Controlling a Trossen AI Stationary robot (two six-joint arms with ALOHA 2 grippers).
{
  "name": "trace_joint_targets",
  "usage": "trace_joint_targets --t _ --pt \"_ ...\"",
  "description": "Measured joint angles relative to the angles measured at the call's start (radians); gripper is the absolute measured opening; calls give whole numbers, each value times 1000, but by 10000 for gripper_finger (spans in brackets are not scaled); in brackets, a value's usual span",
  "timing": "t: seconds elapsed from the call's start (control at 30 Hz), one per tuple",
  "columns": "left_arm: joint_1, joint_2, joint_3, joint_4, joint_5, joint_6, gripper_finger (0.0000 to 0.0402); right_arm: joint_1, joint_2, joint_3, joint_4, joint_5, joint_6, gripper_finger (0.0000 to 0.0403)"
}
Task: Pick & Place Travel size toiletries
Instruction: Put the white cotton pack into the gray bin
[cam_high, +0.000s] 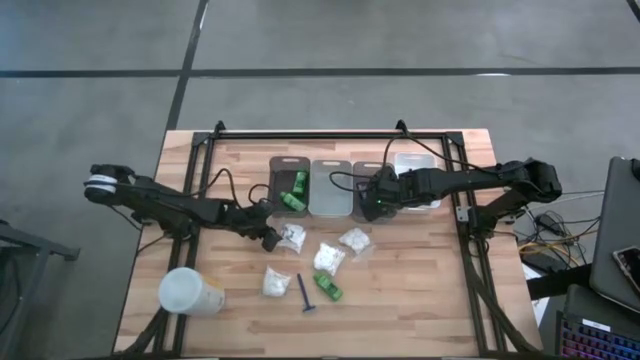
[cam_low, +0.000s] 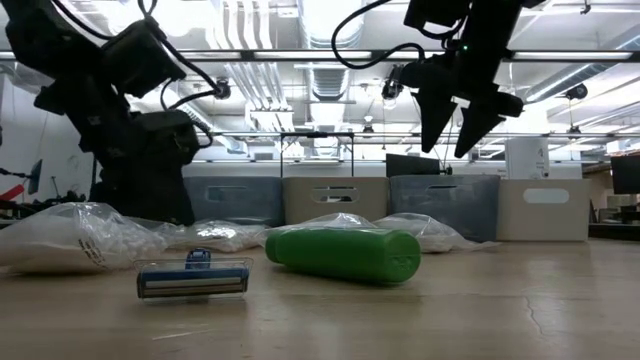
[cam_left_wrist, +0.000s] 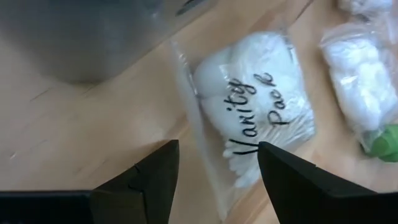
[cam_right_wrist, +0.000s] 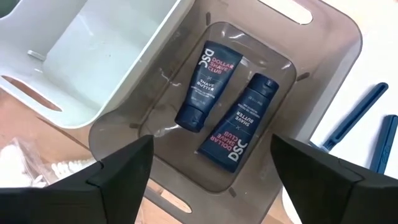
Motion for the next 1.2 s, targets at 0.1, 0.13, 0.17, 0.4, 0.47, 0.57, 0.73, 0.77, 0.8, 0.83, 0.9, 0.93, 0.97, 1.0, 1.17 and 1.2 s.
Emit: trace_joint_targets --t 0.1,0.13,0.17,0.4,0.47,0.57,0.73,0.77,0.8,0.83,0.9,0.93,0.97,1.0,1.17,1.2 --pt "0 11 0 19 0 34 222 0 0 0 0 0 0 326" --pt "0 14 0 16 0 45 220 0 0 0 0 0 0 327" --pt "0 16 0 16 0 52 216 0 0 0 0 0 0 329" --pt "0 19 0 16 32 76 147 0 0 0 0 0 -2 315" --pt "-1 19 0 16 64 82 125 0 0 0 0 0 -2 307" --pt "-2 19 0 13 121 99 104 0 0 0 0 0 -3 296" --pt "-2 19 -1 13 144 103 99 0 0 0 0 0 -2 283" --pt "-2 19 -1 12 144 106 99 0 0 0 0 0 -1 281" --pt "-2 19 -1 12 144 116 98 0 0 0 0 0 0 279" --pt "-2 19 -1 12 144 125 96 0 0 0 0 0 0 277" --pt "-3 19 0 11 144 138 87 0 0 0 0 0 0 274" --pt "-3 19 4 10 144 144 81 0 0 0 0 0 0 273" --pt "-3 18 8 9 144 151 73 0 0 0 0 0 0 271" --pt "-4 18 12 10 144 156 65 0 0 0 0 0 0 270" --pt "-9 0 50 -21 145 199 15 0 0 0 9 -37 -12 263" --pt "-10 -7 65 -46 149 210 9 0 -1 0 23 -58 -26 261"
